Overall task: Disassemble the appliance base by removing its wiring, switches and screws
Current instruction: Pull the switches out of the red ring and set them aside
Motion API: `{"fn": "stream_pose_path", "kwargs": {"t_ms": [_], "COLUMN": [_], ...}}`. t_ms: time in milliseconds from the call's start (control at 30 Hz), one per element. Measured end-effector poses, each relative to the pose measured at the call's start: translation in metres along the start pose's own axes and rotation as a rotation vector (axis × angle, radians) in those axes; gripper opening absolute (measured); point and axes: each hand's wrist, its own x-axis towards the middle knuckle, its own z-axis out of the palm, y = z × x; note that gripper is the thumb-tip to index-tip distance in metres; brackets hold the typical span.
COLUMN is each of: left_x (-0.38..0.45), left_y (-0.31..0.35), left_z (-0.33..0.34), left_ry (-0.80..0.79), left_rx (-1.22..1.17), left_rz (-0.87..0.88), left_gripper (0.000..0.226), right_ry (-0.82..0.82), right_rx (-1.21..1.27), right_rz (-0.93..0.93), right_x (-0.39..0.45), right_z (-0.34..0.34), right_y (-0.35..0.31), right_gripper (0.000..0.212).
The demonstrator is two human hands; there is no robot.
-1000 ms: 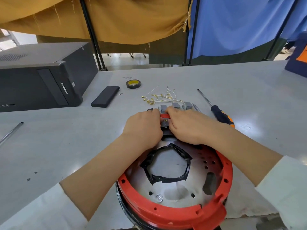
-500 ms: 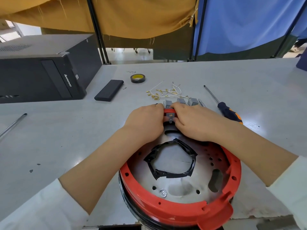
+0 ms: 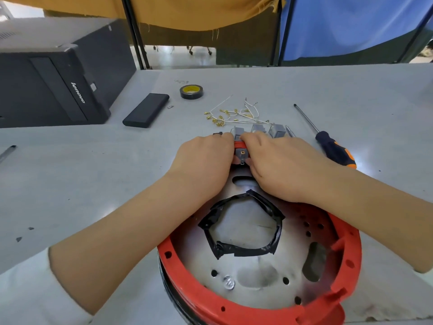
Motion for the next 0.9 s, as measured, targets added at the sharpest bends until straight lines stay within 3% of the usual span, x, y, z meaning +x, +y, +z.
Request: {"fn": "stream_pose_path", "kwargs": {"t_ms": [400,533,667,800,900], "left_x": [-0.0017,-0.0045,-0.0053,0.0015,0.0033], "left_y": [0.0053,0.0014,-0.0015,-0.0029,-0.0039], "left_z": [-0.0003,0.0001,0.0038,0.0056,0.0034], "left_ry": [-0.02,0.003,0.021,0.026,-0.007], "left_rx": [0.075,-0.006,-0.11,-0.173,-0.265], "left_rz": [-0.015,0.024,0.054,-0.01,-0.038], "left_gripper": [0.021,0.02,0.037,0.024,0.023], "right_ry": [-0.013,0.012,0.037,0.019,-0.031], "right_rx": [-0.053,0.008,0.065,0.056,0.142], "right_rz": [0.014,0.02,0.017,-0.004,0.017], "right_x": [-0.0003,-0.0017,-0.0012,-0.0004,0.0007], "right_z": [-0.0021,-0.0027,0.0006,-0.0024,-0.0072], "right_y": [-0.0029,-0.0015,-0.0011,-0.0013,-0.0013], "right_gripper": [0.022,0.021,0.033,0.038,0.027]}}
